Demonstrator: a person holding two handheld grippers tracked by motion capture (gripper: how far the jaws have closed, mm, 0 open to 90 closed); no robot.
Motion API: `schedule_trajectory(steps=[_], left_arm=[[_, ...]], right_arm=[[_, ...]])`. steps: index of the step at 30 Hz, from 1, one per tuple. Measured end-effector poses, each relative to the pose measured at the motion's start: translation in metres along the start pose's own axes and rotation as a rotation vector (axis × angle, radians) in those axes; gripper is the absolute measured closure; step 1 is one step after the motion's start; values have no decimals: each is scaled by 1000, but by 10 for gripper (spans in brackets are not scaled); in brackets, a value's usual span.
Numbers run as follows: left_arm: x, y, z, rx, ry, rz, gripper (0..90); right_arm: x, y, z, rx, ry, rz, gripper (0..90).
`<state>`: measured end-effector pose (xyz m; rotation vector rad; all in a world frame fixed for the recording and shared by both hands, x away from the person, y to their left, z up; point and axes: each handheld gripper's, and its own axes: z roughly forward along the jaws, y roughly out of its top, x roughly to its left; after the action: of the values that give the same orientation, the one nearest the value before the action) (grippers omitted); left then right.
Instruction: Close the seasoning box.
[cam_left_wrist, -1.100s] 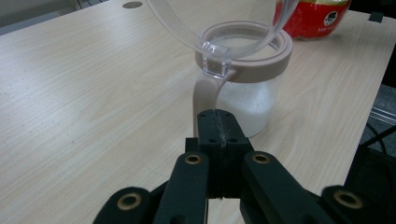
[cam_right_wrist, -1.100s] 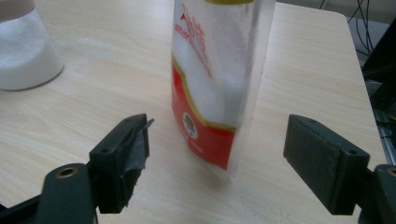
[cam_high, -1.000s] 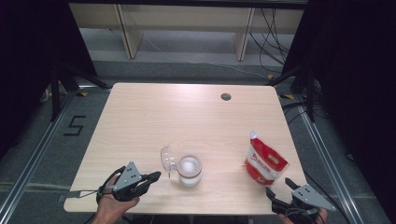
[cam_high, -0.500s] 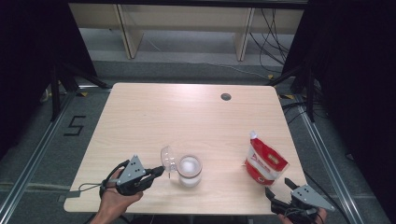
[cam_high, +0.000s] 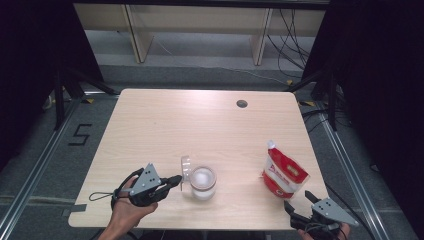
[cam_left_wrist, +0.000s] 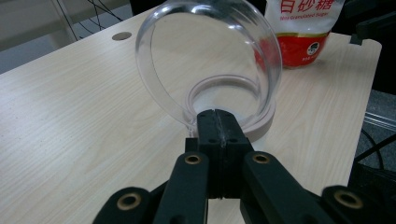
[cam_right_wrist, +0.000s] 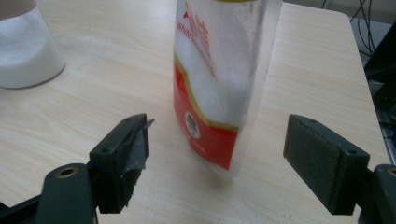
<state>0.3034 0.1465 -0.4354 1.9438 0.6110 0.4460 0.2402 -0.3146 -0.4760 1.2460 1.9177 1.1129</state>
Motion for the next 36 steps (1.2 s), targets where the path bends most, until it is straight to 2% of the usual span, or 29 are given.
schedule_trajectory(steps=[2,4,5,7,9,10,11,12,13,14,16,18,19,20,24,25,27,29,30,32,33,34,36], left_arm=[[-1,1,1,-2,-1,-7,892],[-1,2,2,-6,-12,9,892],[-3,1,3,-10,-15,-15,891],[-2,2,4,-10,-24,11,878],[-3,1,3,-10,-19,-18,853],[-1,0,3,-13,-22,-16,845],[-2,-1,2,-9,-16,-46,826],[-1,-1,2,-14,-18,-42,795],[-1,-2,1,-11,-25,-64,775],[0,-2,1,-8,-24,-65,738],[1,-3,-1,-16,-33,-74,669],[2,-4,-2,-18,-34,-64,619],[0,-5,-3,-19,-30,-92,568],[2,-6,-3,-12,-38,-64,539],[1,-13,-6,-2,-27,-98,416],[2,-14,-7,-2,-26,-89,391],[2,-18,-9,3,-18,-111,337],[3,-23,-11,-3,-16,-116,307],[4,-24,-12,-1,-19,-101,291],[4,-28,-14,-6,-17,-123,281],[5,-28,-14,-1,-19,-110,277],[4,-30,-15,-2,-17,-125,277],[4,-32,-16,3,-19,-112,271]], right_arm=[[0,0,0,1,4,7,232],[0,0,0,0,1,6,232],[0,0,0,-1,1,5,232],[0,0,0,-2,-2,0,233],[0,0,0,-1,-1,-2,232],[0,0,0,1,0,-1,232],[4,0,-1,15,-3,35,232],[3,0,-1,14,-3,35,233],[3,0,-1,13,-2,36,233],[0,0,0,0,2,4,232],[0,0,-1,-3,1,8,233],[-1,0,-1,-4,-2,7,232],[0,0,0,-2,1,13,232],[0,0,0,-2,0,14,231],[-1,0,-1,-5,-9,3,229],[-2,0,0,-12,-8,-6,229],[-1,0,-1,-8,-10,1,229],[-1,0,-1,-8,-10,-1,228],[-1,0,-1,-6,-10,1,228],[-1,0,-1,-2,-9,6,227],[0,0,-1,-3,-9,6,227],[0,0,-1,-4,-9,6,227],[0,0,-1,-4,-10,5,227]])
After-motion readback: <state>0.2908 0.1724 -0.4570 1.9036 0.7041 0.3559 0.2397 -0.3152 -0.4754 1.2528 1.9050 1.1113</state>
